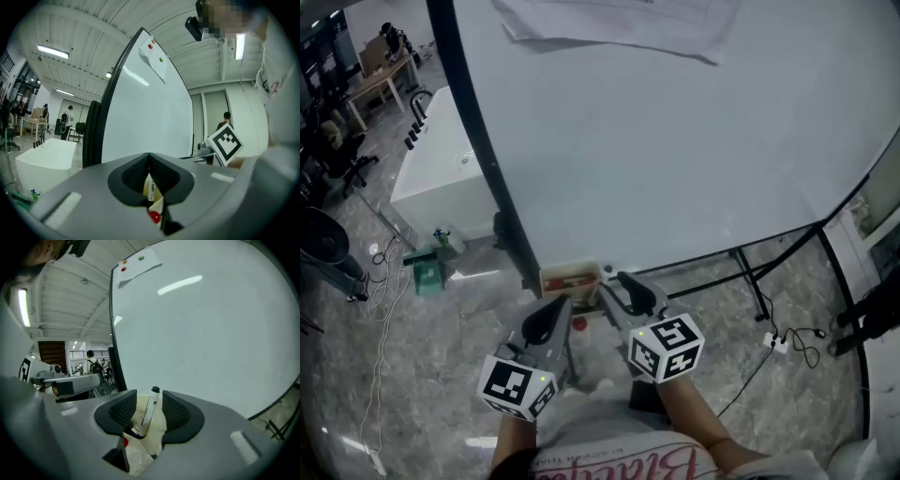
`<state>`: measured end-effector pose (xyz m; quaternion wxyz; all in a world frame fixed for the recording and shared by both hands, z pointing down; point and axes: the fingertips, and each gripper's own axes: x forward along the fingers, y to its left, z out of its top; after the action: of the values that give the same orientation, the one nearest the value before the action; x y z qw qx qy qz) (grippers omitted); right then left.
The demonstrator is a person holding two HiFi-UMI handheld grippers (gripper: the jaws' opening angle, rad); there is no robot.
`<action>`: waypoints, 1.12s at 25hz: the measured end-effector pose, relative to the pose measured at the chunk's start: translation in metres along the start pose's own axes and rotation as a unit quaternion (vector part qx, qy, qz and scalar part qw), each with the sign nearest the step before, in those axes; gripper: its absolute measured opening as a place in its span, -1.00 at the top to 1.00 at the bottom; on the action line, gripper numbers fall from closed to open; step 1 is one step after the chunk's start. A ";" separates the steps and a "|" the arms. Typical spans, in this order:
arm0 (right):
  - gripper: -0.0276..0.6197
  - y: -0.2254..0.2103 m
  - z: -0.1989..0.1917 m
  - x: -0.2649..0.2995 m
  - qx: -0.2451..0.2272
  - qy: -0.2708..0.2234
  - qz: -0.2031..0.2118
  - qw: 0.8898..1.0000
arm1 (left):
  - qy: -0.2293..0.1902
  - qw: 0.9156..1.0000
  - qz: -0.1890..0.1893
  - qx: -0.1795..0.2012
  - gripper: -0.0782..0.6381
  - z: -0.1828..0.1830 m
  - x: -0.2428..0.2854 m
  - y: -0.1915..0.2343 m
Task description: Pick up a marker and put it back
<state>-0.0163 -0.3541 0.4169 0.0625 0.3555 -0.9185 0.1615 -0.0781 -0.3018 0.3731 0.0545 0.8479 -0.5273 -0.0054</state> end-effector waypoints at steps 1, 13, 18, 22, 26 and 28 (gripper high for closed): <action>0.42 -0.002 -0.003 0.005 0.012 0.005 -0.001 1.000 | 0.002 1.000 -0.001 0.001 0.78 0.000 0.001 0.002; 0.72 0.000 -0.012 0.025 0.037 0.037 -0.020 0.998 | 0.005 1.000 -0.031 -0.001 0.78 0.001 0.012 0.020; 0.72 0.006 0.003 0.020 0.040 0.012 -0.014 0.999 | -0.003 0.999 -0.048 0.000 0.78 0.006 0.012 0.019; 0.72 0.015 0.032 0.005 0.027 -0.041 -0.006 0.999 | -0.018 0.998 -0.052 0.006 0.78 0.018 0.012 0.020; 0.72 0.022 0.071 -0.016 0.013 -0.113 0.005 0.994 | -0.039 0.998 -0.054 0.008 0.78 0.031 0.010 0.020; 0.72 0.026 0.089 -0.028 0.005 -0.144 0.008 0.990 | -0.051 0.997 -0.054 0.005 0.78 0.036 0.009 0.020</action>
<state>-0.0135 -0.3488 0.3200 -0.0736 0.3678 -0.9199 0.1139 -0.0944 -0.3219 0.3394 0.0234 0.8740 -0.4830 -0.0490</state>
